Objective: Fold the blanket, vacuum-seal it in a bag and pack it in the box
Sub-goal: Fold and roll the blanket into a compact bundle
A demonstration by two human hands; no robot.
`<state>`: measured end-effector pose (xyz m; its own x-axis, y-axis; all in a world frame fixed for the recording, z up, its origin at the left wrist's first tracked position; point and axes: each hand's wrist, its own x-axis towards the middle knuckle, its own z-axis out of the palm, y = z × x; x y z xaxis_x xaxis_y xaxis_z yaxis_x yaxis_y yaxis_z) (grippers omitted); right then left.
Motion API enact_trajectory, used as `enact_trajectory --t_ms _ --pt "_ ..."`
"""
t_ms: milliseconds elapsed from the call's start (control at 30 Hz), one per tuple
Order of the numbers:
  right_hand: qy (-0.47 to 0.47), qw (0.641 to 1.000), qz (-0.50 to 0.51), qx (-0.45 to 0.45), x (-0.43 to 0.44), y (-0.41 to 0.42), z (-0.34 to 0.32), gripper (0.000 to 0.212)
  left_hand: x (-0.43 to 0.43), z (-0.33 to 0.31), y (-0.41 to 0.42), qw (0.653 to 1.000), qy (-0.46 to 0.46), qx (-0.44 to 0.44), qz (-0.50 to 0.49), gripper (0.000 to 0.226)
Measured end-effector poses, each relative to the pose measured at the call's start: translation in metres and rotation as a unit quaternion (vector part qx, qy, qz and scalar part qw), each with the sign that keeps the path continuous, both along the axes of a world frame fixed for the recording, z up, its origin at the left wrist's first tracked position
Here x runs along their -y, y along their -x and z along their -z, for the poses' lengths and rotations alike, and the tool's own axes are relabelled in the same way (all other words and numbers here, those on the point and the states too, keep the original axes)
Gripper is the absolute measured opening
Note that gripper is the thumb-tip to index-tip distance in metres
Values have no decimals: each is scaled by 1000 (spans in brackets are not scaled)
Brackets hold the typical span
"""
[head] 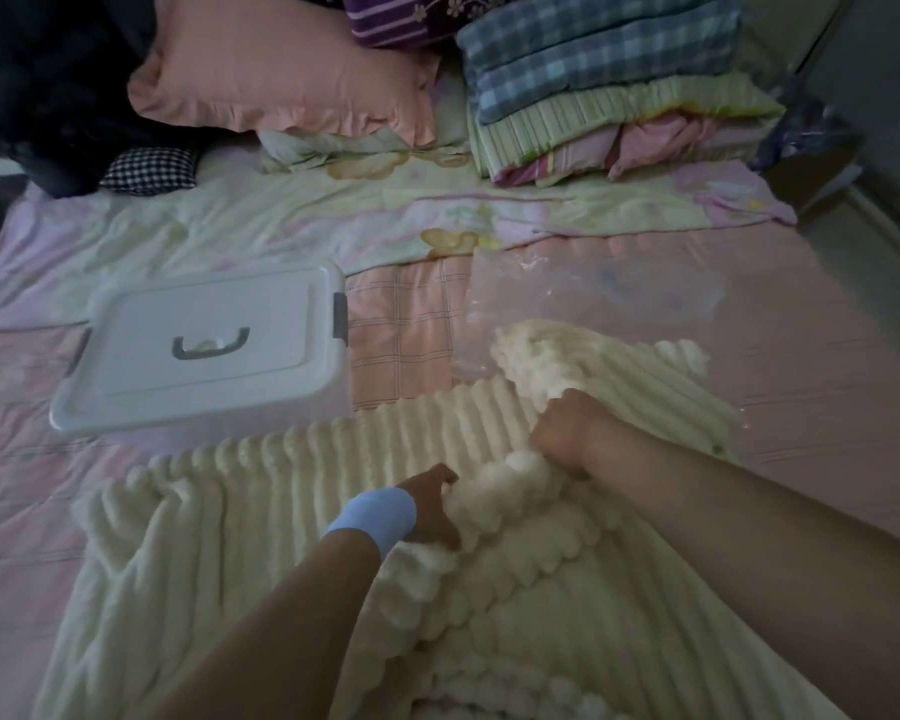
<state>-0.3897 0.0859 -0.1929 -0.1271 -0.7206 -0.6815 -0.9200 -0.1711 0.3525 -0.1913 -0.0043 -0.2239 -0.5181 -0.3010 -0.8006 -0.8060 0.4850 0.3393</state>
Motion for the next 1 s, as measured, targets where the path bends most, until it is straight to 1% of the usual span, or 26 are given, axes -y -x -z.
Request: enact_trajectory --t_ms 33,67,133,167,200,233,267,300,333,367,400,433,467,500,533,600,633,667,700,767,833,1000 --pt "-3 1000 11 -4 -14 7 -5 35 -4 -6 1 997 14 48 60 77" --pt "-25 999 35 -1 -27 11 -16 35 -9 -14 4 991 25 87 103 71" --pt "-42 997 71 9 -50 23 -25 35 -15 -31 15 977 58 150 141 64" --pt "-23 998 56 -7 -57 25 -30 35 -14 -41 23 967 95 173 159 62" --pt "28 999 26 -34 -59 28 -34 35 -10 -52 31 959 135 185 166 56" --pt "101 993 8 -60 -57 32 -42 38 -3 -64 42 957 174 175 150 49" --pt "143 987 18 -73 -52 37 -49 39 9 -75 51 963 202 143 105 43" --pt "187 977 27 -96 -49 44 -52 34 23 -87 61 968 224 103 39 42" --pt "234 966 29 -104 -42 53 -57 26 40 -99 69 965 254 56 -19 43" --pt "302 948 37 -90 -34 60 -68 22 57 -113 75 951 303 9 -62 43" --pt "352 933 46 -57 -29 61 -87 21 72 -124 79 928 359 -34 -92 41" --pt "387 919 77 -19 -27 61 -105 24 80 -133 83 905 407 -74 -99 37" --pt "433 896 104 -1 -27 62 -113 30 85 -137 84 889 435 -109 -88 34" --pt "459 880 118 26 -28 64 -114 41 80 -136 82 887 432 -143 -74 33" --pt "442 885 135 54 -35 65 -108 54 72 -132 80 895 409 -168 -61 38" --pt "315 925 184 106 -63 51 -88 79 47 -110 67 923 342 -172 -45 68" --pt "292 928 198 117 -81 41 -77 87 31 -97 58 934 309 -175 -42 78" --pt "285 925 215 130 -99 31 -67 91 15 -81 48 944 278 -175 -34 81" --pt "276 922 230 143 -117 21 -58 90 -3 -67 38 952 259 -164 -11 81" --pt "214 925 270 159 -152 1 -47 80 -36 -47 21 962 229 -132 60 73" --pt "167 918 320 166 -188 -21 -42 71 -66 -35 7 967 196 -121 107 64" --pt "131 882 412 187 -266 -74 -35 61 -135 -24 -20 972 135 -116 156 54"
